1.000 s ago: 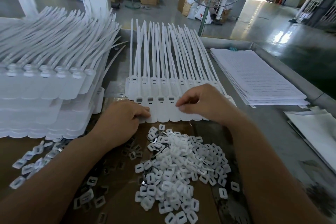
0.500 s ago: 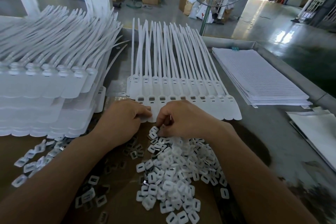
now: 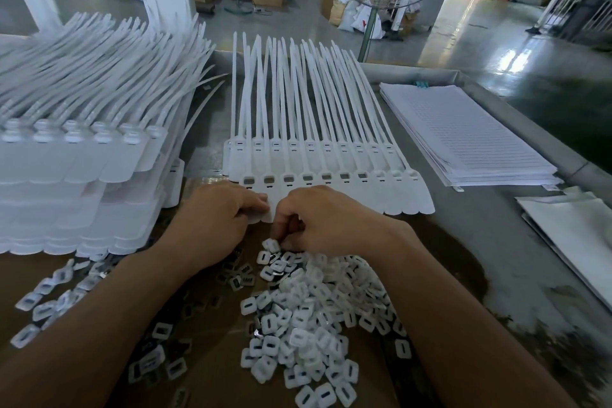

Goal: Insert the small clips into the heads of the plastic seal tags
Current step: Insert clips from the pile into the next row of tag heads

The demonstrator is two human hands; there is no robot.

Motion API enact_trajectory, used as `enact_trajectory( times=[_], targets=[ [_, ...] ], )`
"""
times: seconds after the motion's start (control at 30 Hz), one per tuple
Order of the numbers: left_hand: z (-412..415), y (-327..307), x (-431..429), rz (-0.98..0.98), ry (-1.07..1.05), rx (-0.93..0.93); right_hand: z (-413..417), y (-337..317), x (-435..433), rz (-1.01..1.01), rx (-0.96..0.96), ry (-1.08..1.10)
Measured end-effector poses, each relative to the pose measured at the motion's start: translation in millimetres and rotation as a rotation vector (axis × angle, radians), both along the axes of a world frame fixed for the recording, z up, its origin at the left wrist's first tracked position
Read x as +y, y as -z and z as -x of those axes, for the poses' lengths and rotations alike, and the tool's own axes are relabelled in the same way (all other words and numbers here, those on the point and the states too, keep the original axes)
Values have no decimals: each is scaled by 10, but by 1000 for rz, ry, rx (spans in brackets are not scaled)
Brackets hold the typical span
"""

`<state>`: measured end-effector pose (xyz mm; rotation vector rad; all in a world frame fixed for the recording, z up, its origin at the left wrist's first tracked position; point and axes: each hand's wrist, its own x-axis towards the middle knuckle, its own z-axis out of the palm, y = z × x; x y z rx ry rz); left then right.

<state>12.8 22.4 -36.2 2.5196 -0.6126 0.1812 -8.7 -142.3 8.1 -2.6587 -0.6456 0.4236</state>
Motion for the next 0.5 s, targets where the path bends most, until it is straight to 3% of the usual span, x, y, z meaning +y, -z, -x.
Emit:
enact_trajectory(
  times=[0.23,0.37,0.5],
  targets=[
    [-2,-1,-5,2,3,-3,-31,19,-42,43,59,-47],
    [-10,3,1,14,3,12,-29,-21,-134,-130,173,37],
    [-2,-12,-5,16,0,16,-41,-38,-204,-292,151,88]
  ],
)
